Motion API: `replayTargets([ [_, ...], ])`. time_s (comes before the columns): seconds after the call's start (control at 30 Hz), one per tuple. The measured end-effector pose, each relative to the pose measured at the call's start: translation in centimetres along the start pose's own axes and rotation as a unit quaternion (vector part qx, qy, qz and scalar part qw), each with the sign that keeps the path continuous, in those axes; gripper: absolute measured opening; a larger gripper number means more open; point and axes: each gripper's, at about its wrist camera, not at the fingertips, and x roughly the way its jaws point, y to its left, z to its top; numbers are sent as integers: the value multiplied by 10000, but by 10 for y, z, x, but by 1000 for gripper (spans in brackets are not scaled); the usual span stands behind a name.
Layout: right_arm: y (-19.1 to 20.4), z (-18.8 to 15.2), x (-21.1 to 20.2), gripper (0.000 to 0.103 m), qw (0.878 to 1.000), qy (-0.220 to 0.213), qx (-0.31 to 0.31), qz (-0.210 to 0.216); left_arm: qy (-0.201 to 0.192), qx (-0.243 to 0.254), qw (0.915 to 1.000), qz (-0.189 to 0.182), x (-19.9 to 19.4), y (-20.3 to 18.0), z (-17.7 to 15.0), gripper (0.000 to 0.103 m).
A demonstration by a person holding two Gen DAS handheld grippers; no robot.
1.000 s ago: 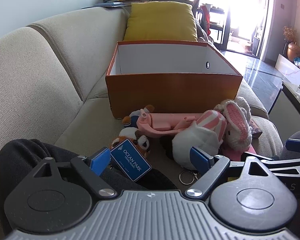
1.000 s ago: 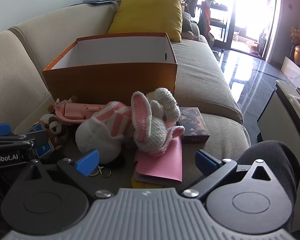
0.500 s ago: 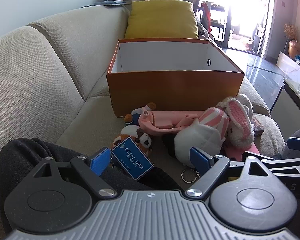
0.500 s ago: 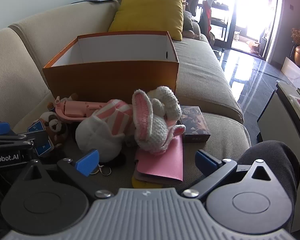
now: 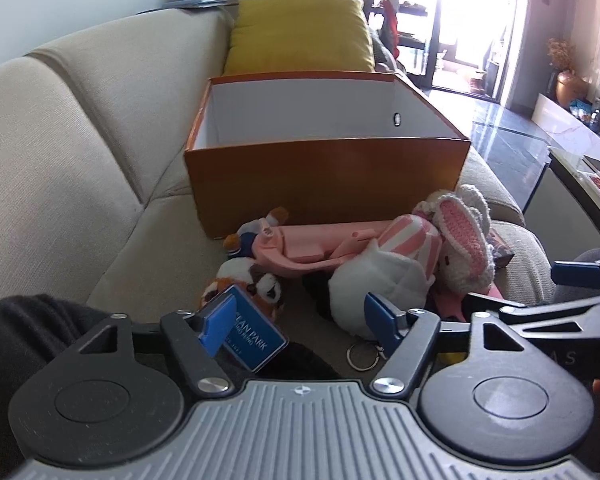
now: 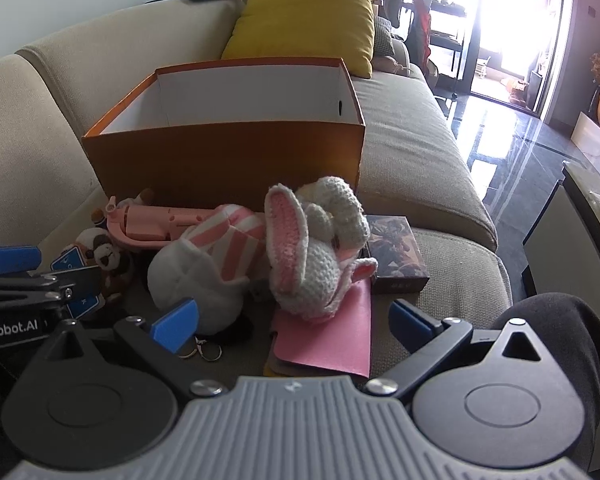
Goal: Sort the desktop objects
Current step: 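Reach both grippers toward the plush pile in front of the shoebox, then grasp the striped plush with the left gripper while the right grasps the crocheted bunny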
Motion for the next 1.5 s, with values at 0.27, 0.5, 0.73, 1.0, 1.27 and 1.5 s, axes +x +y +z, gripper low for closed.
replayTargets([
  [0.27, -20, 26, 19, 76, 9998, -34, 33, 198, 30, 607, 9967, -535, 23, -22, 5, 80],
  [0.5, -13, 36, 56, 69, 9965, 437, -478, 519, 148, 1390, 9876, -715, 50, -48, 3, 80],
  [0.73, -17, 38, 88, 68, 9946, 737, -602, 415, 193, 1944, 9788, -608, 75, -68, 0, 86],
  [1.0, -25, 43, 99, 50, 9936, 816, -523, 579, 108, 2273, 9733, -291, 93, -87, -6, 93],
  [1.27, -28, 42, 94, 48, 9937, 764, -538, 622, 75, 2413, 9704, -118, 90, -94, -14, 80],
  [1.5, -34, 40, 77, 47, 9925, 787, -361, 865, 101, 1703, 9844, -429, 70, -76, -8, 76],
])
